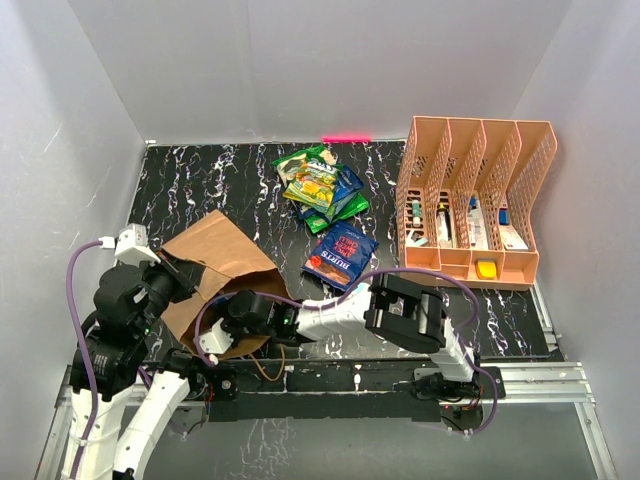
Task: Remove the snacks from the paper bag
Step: Take out the snack from the paper bag.
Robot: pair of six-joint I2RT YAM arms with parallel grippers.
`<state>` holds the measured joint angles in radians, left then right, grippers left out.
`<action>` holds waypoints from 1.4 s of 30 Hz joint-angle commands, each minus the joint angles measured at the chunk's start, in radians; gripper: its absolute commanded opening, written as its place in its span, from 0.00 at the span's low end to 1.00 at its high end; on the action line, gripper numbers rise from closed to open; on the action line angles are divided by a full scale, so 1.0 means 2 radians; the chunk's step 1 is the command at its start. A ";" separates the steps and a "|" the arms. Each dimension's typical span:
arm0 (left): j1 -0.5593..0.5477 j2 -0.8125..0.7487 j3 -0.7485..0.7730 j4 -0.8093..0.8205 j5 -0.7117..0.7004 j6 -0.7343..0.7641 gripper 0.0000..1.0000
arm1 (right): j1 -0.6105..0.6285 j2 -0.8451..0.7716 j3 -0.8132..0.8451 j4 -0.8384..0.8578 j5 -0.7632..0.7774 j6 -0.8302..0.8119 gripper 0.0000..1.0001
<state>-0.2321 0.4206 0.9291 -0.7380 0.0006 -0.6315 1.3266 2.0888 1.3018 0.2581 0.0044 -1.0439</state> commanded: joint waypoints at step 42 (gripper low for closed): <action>-0.001 0.011 -0.007 0.018 0.000 0.005 0.00 | -0.052 -0.603 -0.311 -0.065 0.164 0.221 0.08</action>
<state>-0.2321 0.4370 0.9165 -0.7109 0.0032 -0.6285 1.2980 0.8768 0.6979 0.0105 0.1375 -0.6254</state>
